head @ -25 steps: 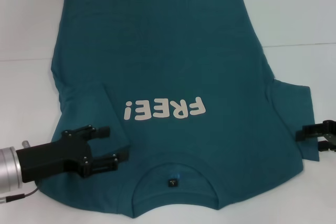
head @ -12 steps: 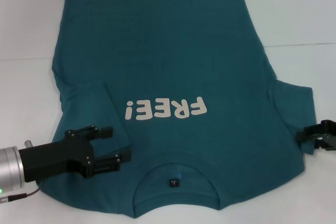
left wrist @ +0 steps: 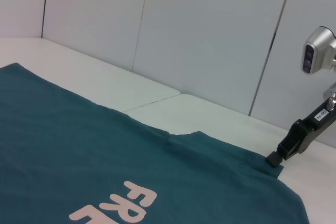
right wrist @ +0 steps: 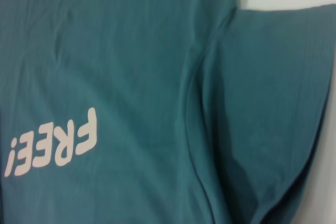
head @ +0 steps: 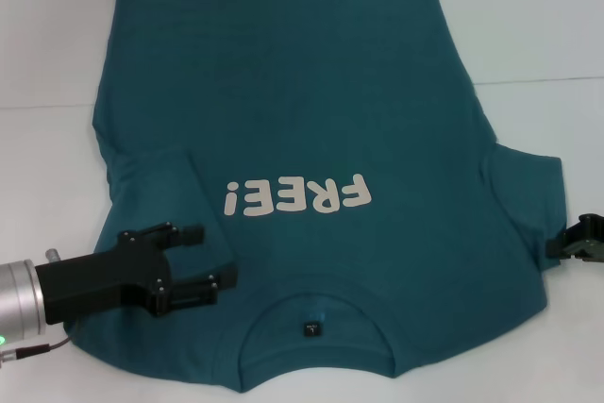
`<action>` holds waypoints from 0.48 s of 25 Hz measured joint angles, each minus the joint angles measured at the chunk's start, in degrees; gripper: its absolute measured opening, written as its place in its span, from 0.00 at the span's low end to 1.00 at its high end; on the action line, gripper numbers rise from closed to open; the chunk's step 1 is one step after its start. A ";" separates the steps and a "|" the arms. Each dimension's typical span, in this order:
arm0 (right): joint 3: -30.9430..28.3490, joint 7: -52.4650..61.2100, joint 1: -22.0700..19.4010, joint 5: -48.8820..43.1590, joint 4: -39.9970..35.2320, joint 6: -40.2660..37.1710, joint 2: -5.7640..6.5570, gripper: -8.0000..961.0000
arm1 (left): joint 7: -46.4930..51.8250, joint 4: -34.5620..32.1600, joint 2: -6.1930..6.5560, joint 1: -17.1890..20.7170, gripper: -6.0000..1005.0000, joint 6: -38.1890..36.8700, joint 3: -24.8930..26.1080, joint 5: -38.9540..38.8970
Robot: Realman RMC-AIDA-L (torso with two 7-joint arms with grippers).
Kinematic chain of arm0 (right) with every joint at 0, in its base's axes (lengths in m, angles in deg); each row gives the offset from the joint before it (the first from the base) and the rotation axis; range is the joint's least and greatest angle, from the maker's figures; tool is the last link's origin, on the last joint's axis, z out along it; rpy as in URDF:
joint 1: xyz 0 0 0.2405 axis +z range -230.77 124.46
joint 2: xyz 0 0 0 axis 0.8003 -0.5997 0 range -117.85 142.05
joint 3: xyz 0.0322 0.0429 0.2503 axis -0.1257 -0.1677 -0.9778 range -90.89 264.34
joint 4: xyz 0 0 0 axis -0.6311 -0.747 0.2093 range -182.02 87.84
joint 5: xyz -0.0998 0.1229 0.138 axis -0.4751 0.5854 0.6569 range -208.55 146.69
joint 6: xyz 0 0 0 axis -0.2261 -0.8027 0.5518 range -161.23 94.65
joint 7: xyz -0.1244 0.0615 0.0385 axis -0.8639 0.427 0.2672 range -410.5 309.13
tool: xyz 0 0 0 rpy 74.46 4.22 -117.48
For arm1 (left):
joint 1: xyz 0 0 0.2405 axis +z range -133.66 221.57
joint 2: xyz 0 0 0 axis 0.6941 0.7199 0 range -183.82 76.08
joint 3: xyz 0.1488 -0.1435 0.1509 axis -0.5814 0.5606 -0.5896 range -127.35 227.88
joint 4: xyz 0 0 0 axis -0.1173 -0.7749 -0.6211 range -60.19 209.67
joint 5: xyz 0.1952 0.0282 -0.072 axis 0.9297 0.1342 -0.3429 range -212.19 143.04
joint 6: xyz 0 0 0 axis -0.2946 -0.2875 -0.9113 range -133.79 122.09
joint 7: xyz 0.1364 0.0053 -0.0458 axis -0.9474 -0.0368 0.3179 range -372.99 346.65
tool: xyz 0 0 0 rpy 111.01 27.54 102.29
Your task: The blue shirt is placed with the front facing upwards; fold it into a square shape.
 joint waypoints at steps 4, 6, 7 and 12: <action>0.02 -0.36 0.01 0.01 -0.16 -0.88 0.17 0.07 | 0.24 -0.24 0.00 -0.09 0.84 -0.05 0.00 -0.20; 0.02 -0.34 -0.02 -0.05 -0.49 -1.26 0.48 0.02 | 0.26 -0.26 0.00 -0.10 0.84 -0.12 0.03 -0.25; 0.01 -0.26 -0.10 -0.07 -0.83 -1.46 0.69 0.02 | 0.27 -0.27 0.00 -0.10 0.84 -0.14 0.03 -0.27; 0.00 0.33 -0.75 -0.03 -3.67 -2.29 1.21 0.01 | 0.28 -0.30 0.00 -0.10 0.84 -0.13 0.02 -0.15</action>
